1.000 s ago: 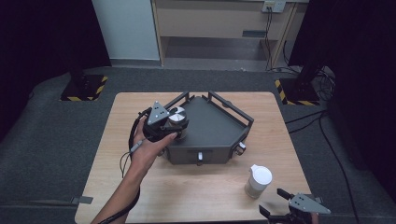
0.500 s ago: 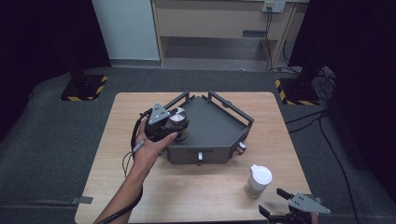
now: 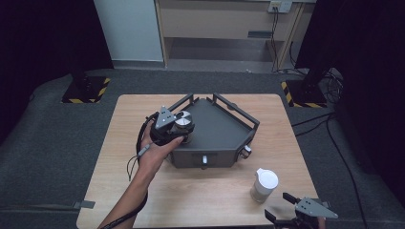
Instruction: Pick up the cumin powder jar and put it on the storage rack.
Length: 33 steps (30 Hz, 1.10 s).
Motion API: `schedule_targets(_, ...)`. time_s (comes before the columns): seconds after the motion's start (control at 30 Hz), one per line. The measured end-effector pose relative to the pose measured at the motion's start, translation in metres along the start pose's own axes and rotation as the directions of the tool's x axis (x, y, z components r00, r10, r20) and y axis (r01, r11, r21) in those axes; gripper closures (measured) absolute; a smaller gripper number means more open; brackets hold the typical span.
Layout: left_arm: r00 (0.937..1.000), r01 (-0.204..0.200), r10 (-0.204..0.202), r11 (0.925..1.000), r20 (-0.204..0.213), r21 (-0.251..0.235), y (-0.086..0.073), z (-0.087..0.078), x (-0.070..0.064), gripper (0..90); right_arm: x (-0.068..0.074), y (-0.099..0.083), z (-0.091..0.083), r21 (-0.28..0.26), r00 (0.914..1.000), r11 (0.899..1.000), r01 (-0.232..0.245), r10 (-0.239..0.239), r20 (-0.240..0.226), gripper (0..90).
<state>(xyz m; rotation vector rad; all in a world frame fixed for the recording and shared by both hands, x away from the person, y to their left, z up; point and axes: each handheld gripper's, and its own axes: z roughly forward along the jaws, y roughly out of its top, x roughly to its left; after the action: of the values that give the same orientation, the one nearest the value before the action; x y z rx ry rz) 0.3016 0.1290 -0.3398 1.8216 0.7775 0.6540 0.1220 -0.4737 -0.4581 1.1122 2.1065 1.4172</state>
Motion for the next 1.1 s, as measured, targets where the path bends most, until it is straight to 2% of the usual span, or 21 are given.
schedule_targets(0.47, 0.9999, 0.014, -0.014, 0.9999, -0.001, -0.005, -0.005, 0.001, 0.001, 30.8, 0.0, 0.0, 0.001, 0.001, 1.0, 1.0, -0.001, 0.001, 0.001, 4.0)
schedule_targets(0.93, 0.9998, 0.018, -0.018, 0.9997, 0.012, 0.018, 0.0, 0.003, 0.006, 30.3, 0.0, 0.0, 0.001, 0.004, 1.0, 1.0, -0.002, 0.002, -0.001, 4.0)
schedule_targets(1.1, 0.9999, -0.013, 0.013, 0.9992, 0.008, 0.038, 0.006, 0.003, 0.003, 18.0, 0.0, 0.0, 0.001, 0.002, 1.0, 1.0, -0.005, 0.005, -0.004, 4.0)
